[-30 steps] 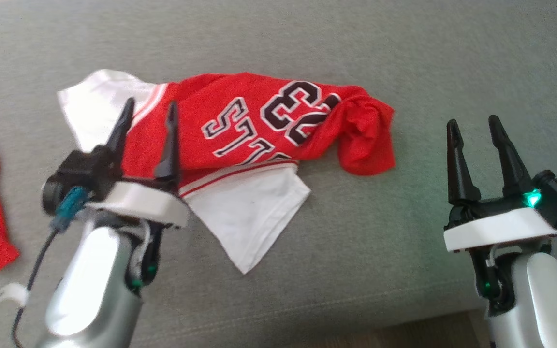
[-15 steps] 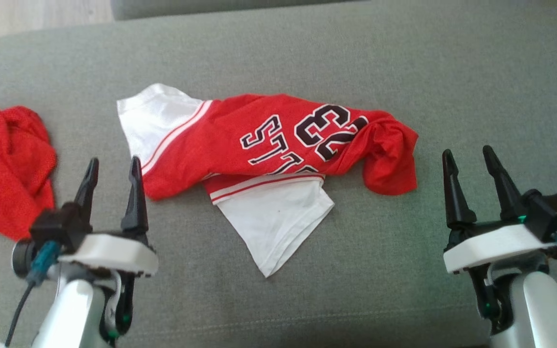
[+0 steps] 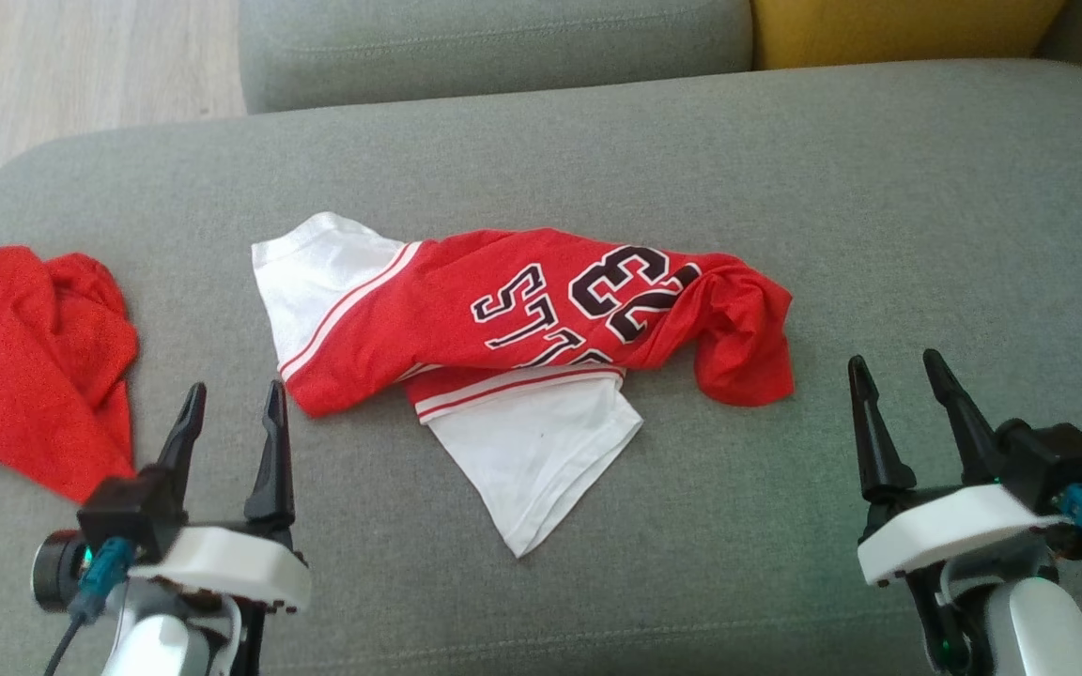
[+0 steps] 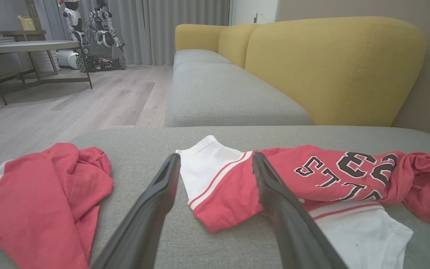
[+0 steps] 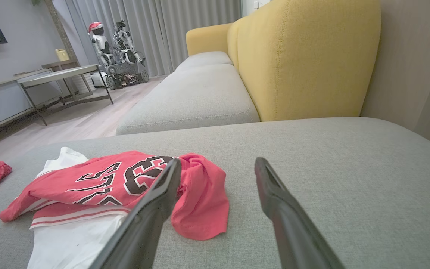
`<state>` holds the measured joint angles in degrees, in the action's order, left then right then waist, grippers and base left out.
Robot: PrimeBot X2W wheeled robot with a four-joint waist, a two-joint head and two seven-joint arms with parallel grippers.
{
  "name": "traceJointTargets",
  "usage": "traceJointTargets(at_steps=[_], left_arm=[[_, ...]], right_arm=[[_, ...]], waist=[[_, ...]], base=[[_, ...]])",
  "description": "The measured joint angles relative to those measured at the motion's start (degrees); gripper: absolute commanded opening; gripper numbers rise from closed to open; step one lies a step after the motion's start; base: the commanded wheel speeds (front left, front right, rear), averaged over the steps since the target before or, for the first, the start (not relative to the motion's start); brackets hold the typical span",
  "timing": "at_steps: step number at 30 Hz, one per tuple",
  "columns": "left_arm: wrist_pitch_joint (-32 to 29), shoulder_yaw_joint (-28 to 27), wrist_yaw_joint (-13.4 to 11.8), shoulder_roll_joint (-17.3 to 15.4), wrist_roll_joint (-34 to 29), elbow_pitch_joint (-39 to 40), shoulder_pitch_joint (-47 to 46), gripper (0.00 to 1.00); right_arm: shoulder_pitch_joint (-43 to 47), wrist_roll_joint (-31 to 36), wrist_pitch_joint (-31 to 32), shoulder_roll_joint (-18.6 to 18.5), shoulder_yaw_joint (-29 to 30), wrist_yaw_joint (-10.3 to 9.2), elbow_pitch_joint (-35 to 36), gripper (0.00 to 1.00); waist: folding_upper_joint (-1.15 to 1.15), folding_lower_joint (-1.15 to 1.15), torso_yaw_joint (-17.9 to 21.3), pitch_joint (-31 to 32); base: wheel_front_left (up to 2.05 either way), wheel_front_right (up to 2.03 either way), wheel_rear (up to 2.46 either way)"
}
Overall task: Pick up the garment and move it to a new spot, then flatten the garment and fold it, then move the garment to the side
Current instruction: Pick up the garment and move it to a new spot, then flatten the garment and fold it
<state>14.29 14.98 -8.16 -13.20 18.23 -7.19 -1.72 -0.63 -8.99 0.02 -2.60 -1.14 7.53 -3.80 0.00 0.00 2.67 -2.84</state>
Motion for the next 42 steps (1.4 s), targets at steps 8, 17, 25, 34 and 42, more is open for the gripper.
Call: traceJointTargets(at_steps=[8, 17, 25, 34, 42], left_arm=[[-0.18, 0.91, -0.49, -0.68, -0.26, 0.83, 1.96, 1.0], [-0.66, 1.14, -0.92, -1.3, -0.46, 1.57, 2.75, 1.0], [-0.66, 1.36, -1.01, -1.41, -0.44, 1.77, 2.74, 1.0], [-0.65, 1.64, -1.43, -1.43, -0.43, 2.05, 2.72, 1.0], [-0.63, 2.64, -1.36, -1.4, -0.44, 2.32, 1.04, 1.0]], right_arm=[[1.2, 0.01, 0.69, 0.0, 0.22, 0.0, 0.43, 1.0], [2.56, 0.01, 1.11, 0.01, 0.26, 0.0, 1.33, 1.0], [2.55, 0.01, 1.11, 0.01, 0.35, 0.0, 1.54, 1.0], [2.52, 0.01, 1.31, 0.01, 0.34, 0.0, 1.74, 1.0], [0.75, 2.2, 4.72, 0.0, -1.67, 0.0, -2.04, 1.0]], waist=[[0.0, 0.0, -0.03, 1.72], [0.0, 0.0, 0.26, 1.82], [0.0, 0.0, 0.25, 1.27], [0.0, 0.0, 0.03, 0.82], [0.0, 0.0, -1.69, -1.06]], base=[[0.0, 0.0, 0.0], [0.0, 0.0, 0.0], [0.0, 0.0, 0.0], [0.0, 0.0, 0.0], [0.0, 0.0, 0.0]])
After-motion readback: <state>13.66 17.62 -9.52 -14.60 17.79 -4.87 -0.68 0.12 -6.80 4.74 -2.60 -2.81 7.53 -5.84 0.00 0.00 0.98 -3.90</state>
